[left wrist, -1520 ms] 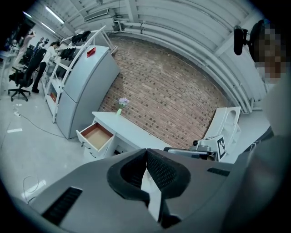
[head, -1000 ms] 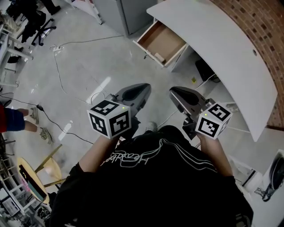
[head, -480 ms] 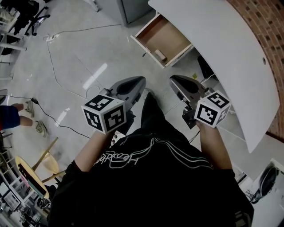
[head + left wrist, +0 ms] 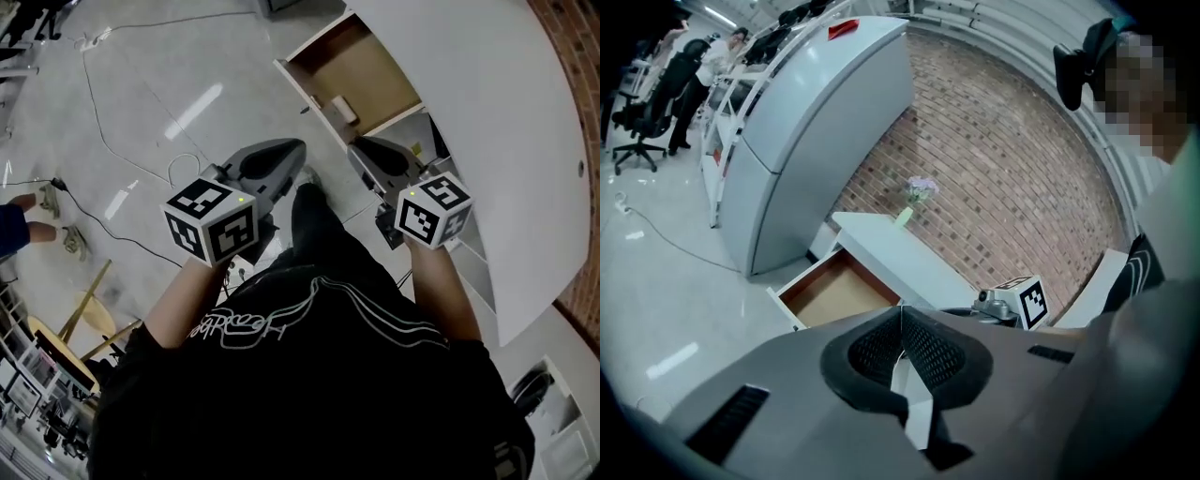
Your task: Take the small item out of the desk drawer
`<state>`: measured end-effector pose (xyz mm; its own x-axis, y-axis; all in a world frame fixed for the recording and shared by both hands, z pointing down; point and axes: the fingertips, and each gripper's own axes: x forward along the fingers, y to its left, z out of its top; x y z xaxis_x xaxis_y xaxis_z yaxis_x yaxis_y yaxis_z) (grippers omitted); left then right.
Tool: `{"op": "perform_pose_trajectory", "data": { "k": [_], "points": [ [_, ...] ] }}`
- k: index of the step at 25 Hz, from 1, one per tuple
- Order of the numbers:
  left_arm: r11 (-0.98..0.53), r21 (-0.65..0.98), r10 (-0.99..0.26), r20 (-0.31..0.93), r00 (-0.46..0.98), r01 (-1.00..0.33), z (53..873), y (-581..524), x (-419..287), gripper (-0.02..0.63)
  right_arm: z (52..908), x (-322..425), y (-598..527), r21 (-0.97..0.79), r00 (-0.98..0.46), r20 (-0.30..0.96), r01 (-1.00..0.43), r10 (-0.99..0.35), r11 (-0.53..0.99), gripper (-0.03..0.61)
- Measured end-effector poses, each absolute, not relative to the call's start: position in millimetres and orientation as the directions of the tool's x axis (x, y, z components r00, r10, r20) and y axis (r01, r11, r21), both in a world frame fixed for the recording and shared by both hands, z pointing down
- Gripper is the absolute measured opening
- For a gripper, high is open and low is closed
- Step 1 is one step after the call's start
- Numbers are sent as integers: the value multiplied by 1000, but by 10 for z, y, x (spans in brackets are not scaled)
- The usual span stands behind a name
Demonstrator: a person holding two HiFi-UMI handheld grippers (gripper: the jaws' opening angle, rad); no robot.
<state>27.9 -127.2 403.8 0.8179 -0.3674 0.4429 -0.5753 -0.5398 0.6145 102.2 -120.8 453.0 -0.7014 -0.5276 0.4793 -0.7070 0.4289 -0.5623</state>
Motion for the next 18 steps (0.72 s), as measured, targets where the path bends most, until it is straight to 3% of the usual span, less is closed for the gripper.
{"op": "perform_pose_trajectory", "data": {
  "k": [3,18],
  "points": [
    [-500,633,-355,473,806,-591,4256,-1398,251,21,4856,1070,-1428,-558,-689,532,-723,-493,407,117],
    [-404,675,-333,520,786,-617,4878,-1716,148,21,6374,1055,-2069,-348,-537,813,-757,-225,553,201]
  ]
}}
